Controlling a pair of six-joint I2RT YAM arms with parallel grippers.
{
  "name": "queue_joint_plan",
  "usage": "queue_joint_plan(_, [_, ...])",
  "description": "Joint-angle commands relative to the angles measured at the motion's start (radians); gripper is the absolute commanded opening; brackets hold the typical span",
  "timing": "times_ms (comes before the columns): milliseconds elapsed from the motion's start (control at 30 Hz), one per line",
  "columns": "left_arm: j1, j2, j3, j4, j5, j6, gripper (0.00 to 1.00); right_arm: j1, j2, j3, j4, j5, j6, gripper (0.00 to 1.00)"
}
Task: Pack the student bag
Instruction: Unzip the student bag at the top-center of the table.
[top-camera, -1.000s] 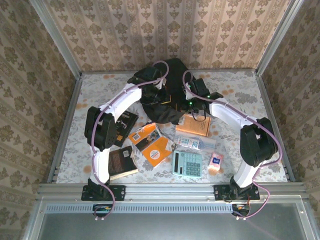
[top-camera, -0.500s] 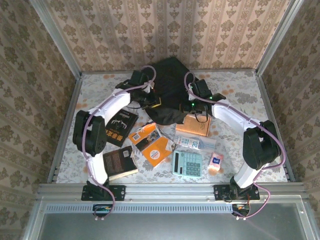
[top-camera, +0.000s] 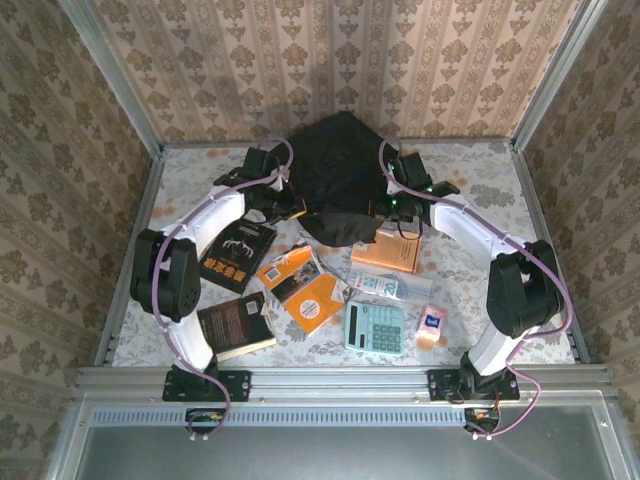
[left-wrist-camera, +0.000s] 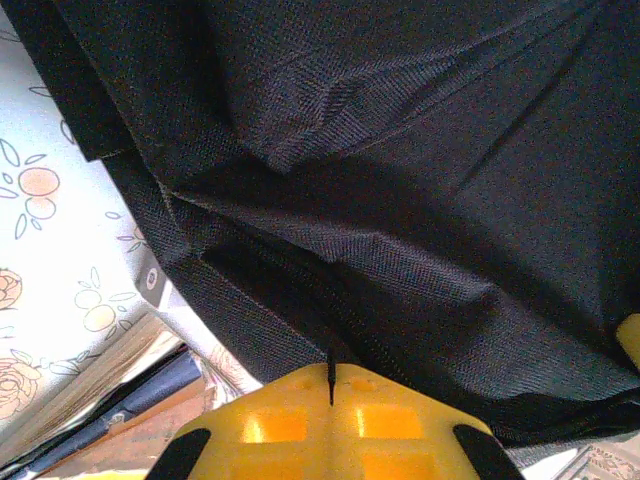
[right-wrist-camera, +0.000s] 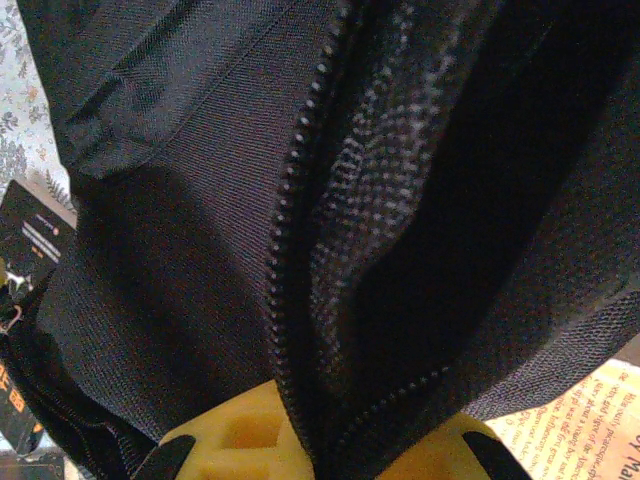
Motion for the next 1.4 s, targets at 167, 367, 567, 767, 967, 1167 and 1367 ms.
queue_joint_plan(167, [0.044, -0.036, -0.005, 0.024, -0.107, -0.019, 0.0, -0.042, 0.055, 0.131, -0.078, 0.127, -0.015, 0.18])
queue_joint_plan(367, [0.018, -0.024, 0.014, 0.129, -0.041, -0.11, 0.0, -0.023, 0.1, 0.246, -0.209, 0.18, 0.154, 0.5])
queue_joint_plan(567, [-0.004, -0.044, 0.031, 0.174, -0.018, -0.15, 0.0, 0.015, -0.017, 0.196, -0.237, 0.169, 0.43, 0.49])
queue_joint_plan(767, [-0.023, -0.068, 0.044, 0.18, -0.02, -0.162, 0.0, 0.059, -0.05, 0.118, -0.175, -0.006, 0.701, 0.51])
queue_joint_plan(967, [-0.054, -0.08, 0.042, 0.173, -0.034, -0.158, 0.0, 0.113, 0.011, 0.106, -0.06, -0.073, 0.921, 0.58])
queue_joint_plan(1167, [-0.057, -0.094, 0.017, 0.165, -0.058, -0.149, 0.0, 0.143, 0.102, 0.125, 0.01, -0.033, 1.063, 0.75])
queue_joint_plan(1367, [-0.056, -0.102, 0.004, 0.157, -0.082, -0.126, 0.0, 0.157, 0.205, 0.216, -0.078, 0.048, 1.071, 0.57])
